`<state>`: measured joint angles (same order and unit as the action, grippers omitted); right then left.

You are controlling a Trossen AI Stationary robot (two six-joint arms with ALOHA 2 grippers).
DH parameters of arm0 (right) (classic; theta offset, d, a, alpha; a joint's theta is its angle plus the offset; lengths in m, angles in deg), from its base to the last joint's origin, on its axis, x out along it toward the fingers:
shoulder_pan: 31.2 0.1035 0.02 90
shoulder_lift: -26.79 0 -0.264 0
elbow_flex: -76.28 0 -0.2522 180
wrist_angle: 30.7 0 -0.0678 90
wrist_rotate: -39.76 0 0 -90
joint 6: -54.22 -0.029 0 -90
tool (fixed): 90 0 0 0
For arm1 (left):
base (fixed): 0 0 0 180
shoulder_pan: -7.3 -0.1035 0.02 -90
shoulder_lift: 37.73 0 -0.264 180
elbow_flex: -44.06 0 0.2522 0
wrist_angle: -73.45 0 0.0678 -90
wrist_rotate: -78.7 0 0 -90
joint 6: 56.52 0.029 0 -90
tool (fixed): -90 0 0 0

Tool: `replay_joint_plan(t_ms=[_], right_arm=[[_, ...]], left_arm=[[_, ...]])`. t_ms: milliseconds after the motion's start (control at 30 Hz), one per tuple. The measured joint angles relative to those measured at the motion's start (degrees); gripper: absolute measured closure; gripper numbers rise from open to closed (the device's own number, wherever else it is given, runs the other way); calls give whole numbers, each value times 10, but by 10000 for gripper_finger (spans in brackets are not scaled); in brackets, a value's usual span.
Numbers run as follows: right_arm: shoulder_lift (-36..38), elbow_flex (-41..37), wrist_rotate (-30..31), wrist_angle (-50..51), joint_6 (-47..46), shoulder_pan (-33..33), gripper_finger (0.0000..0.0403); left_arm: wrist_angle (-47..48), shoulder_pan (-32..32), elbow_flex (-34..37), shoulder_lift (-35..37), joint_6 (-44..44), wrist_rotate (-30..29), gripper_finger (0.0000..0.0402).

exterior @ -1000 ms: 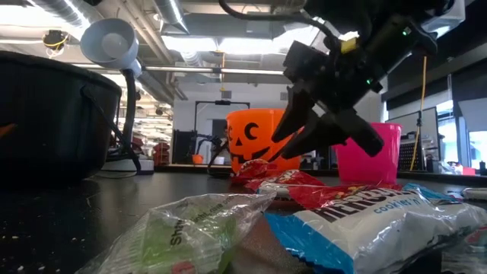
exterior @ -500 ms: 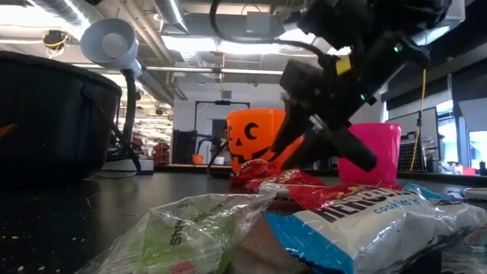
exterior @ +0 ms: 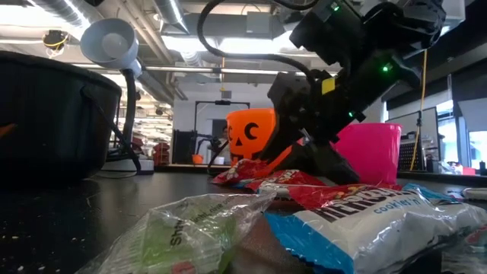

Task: Sort candy
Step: Put the red candy into the orange bucket

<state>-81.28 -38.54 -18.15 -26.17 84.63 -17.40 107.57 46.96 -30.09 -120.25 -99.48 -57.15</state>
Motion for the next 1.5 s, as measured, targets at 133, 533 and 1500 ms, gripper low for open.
replay_joint_plan(t_ms=[133,533,1500], right_arm=[[0,0,8,-2,9,0,219],[0,0,23,-14,29,1,219],[-38,10,-33,-108,50,-19,219]], left_arm=[[-1,0,0,0,0,-1,280],[-2,-1,0,0,0,-1,280],[-2,-8,0,0,1,0,280]])
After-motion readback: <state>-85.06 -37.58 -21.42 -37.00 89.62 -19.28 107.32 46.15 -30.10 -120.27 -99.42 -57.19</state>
